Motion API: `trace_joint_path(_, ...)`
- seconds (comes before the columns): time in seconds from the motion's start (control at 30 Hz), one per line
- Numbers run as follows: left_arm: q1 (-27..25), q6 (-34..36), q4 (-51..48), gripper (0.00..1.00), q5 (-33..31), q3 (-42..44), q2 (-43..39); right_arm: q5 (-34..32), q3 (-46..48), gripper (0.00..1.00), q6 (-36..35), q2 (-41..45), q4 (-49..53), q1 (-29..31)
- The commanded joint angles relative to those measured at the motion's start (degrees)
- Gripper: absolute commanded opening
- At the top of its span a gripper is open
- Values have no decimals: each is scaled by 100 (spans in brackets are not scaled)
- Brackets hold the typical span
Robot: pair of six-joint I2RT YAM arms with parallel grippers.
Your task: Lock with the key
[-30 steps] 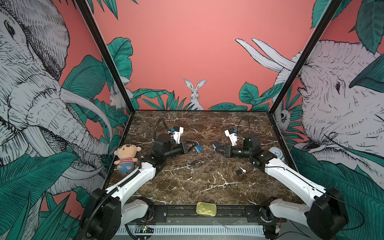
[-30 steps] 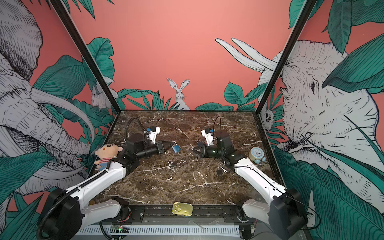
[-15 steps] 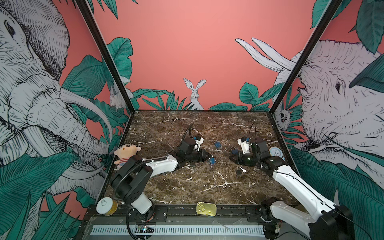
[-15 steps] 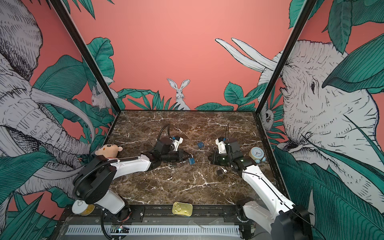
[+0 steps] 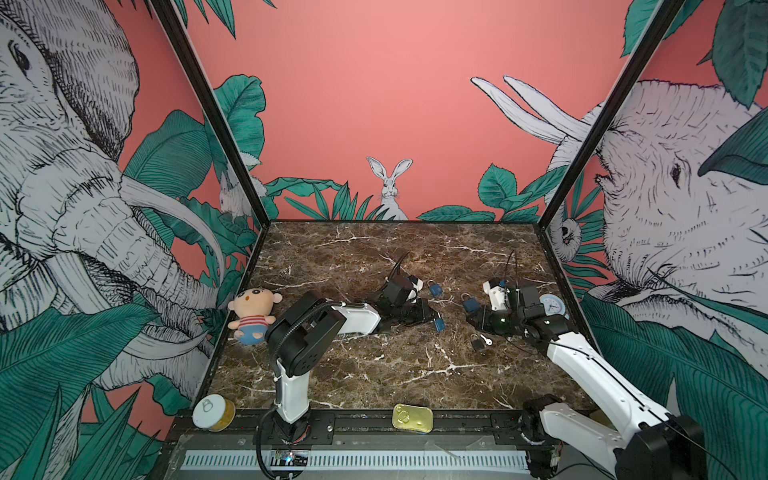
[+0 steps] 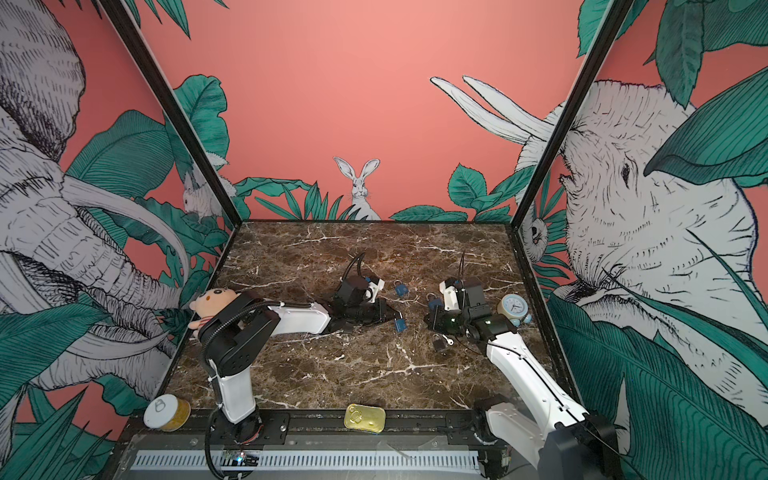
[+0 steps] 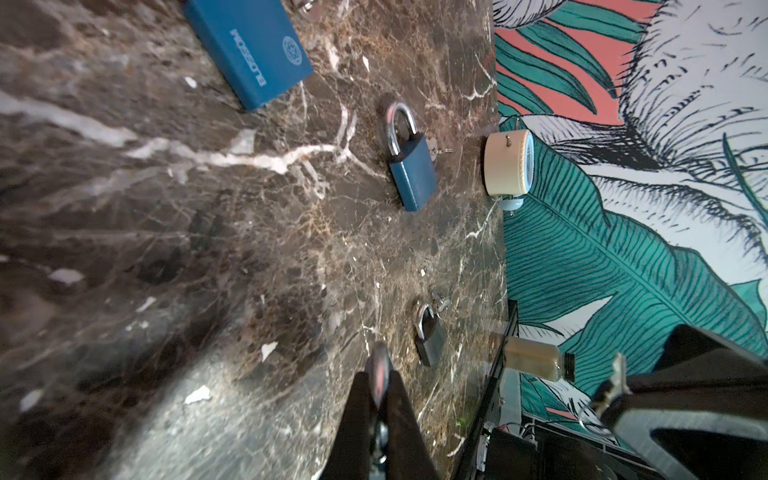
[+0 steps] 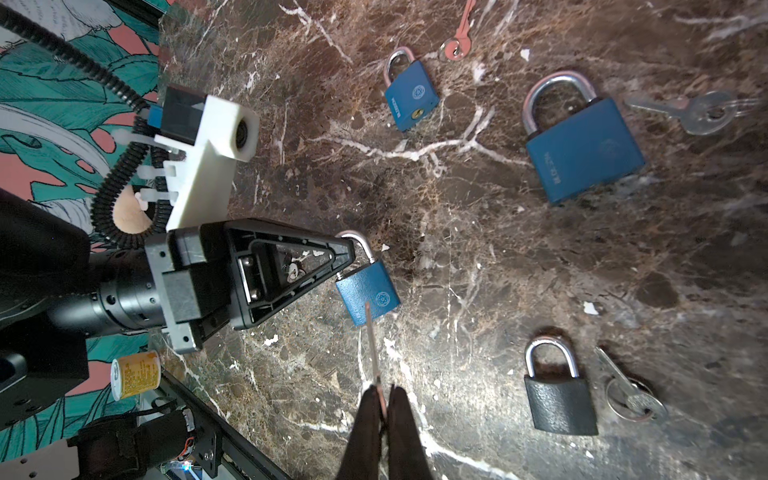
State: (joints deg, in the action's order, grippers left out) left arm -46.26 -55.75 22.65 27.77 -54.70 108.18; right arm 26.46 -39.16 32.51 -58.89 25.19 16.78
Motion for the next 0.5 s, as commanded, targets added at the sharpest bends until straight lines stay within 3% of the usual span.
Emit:
trace_joint_path(0.0, -57, -167, 106, 0, -31, -207, 60, 100, -30, 0, -96, -114, -109, -34)
trace_joint_path(0.47, -50, -113, -351, 0, -95, -463, 273, 121, -22, 0, -47, -158, -251, -28)
